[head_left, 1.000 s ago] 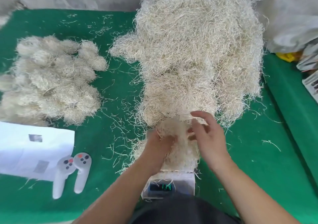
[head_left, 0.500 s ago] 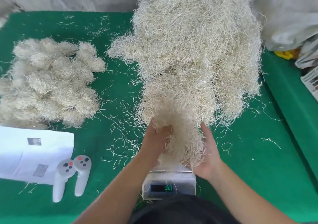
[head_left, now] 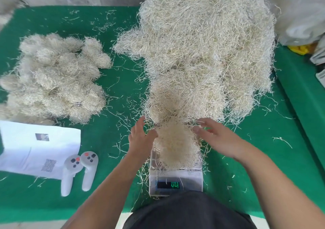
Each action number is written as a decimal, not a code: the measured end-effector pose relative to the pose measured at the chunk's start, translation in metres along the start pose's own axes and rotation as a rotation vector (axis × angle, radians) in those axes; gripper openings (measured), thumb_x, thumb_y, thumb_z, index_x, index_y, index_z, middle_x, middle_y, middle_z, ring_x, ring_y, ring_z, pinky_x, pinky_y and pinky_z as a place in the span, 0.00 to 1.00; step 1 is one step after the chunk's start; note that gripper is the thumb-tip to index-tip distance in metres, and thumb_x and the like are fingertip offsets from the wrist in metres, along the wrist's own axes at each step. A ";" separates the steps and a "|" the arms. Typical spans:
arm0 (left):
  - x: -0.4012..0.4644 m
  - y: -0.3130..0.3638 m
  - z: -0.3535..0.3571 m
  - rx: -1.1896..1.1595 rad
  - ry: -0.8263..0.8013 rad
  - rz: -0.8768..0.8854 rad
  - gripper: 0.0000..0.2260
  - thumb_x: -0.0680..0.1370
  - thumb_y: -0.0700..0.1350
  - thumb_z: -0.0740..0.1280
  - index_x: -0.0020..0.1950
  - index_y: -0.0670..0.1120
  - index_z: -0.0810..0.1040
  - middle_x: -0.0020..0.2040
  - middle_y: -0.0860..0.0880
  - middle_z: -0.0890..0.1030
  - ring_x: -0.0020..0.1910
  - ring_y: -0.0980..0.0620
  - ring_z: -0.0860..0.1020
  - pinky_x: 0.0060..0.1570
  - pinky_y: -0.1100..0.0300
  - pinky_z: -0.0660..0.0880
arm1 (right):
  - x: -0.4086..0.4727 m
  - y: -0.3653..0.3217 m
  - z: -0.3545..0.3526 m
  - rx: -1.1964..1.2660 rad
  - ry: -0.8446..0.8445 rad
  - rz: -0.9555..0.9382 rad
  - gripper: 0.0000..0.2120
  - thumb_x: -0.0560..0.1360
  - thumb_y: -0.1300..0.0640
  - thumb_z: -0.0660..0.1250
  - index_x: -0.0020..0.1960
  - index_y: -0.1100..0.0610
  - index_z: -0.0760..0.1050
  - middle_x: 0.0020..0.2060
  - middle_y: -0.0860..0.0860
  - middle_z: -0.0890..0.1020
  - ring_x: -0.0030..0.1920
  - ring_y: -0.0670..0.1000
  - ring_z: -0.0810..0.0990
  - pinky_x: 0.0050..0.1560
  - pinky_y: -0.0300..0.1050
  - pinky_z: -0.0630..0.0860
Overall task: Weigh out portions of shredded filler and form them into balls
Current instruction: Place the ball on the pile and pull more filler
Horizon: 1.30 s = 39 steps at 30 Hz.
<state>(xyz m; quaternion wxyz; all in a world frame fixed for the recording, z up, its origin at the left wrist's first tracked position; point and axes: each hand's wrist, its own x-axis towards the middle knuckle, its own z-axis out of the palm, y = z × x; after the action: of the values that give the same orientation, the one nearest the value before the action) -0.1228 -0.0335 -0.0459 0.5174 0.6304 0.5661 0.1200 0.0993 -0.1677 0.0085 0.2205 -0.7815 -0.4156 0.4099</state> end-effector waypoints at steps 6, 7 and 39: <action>-0.022 -0.003 -0.011 0.275 0.045 0.407 0.30 0.79 0.63 0.62 0.79 0.67 0.54 0.78 0.64 0.55 0.78 0.56 0.52 0.74 0.42 0.55 | -0.016 -0.002 -0.009 -0.093 0.261 -0.098 0.27 0.78 0.34 0.65 0.74 0.41 0.68 0.70 0.43 0.74 0.68 0.46 0.74 0.66 0.48 0.71; -0.026 -0.002 -0.008 0.336 0.032 0.458 0.29 0.80 0.62 0.62 0.79 0.67 0.55 0.79 0.64 0.54 0.79 0.57 0.51 0.75 0.44 0.54 | -0.019 -0.004 0.000 -0.131 0.257 -0.150 0.30 0.78 0.35 0.66 0.77 0.42 0.66 0.74 0.45 0.71 0.72 0.45 0.70 0.70 0.48 0.67; -0.054 0.003 0.032 0.040 -0.181 0.134 0.27 0.85 0.57 0.62 0.82 0.62 0.57 0.80 0.56 0.65 0.79 0.47 0.63 0.78 0.47 0.61 | -0.014 -0.007 0.075 -0.131 -0.033 0.033 0.53 0.72 0.44 0.79 0.83 0.49 0.48 0.80 0.53 0.62 0.79 0.59 0.62 0.76 0.63 0.66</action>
<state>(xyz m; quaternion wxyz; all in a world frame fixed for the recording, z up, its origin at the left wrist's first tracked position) -0.1157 -0.0941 -0.0342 0.5443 0.6855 0.4760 0.0856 0.0300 -0.1749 -0.0228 0.1550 -0.7941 -0.4321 0.3983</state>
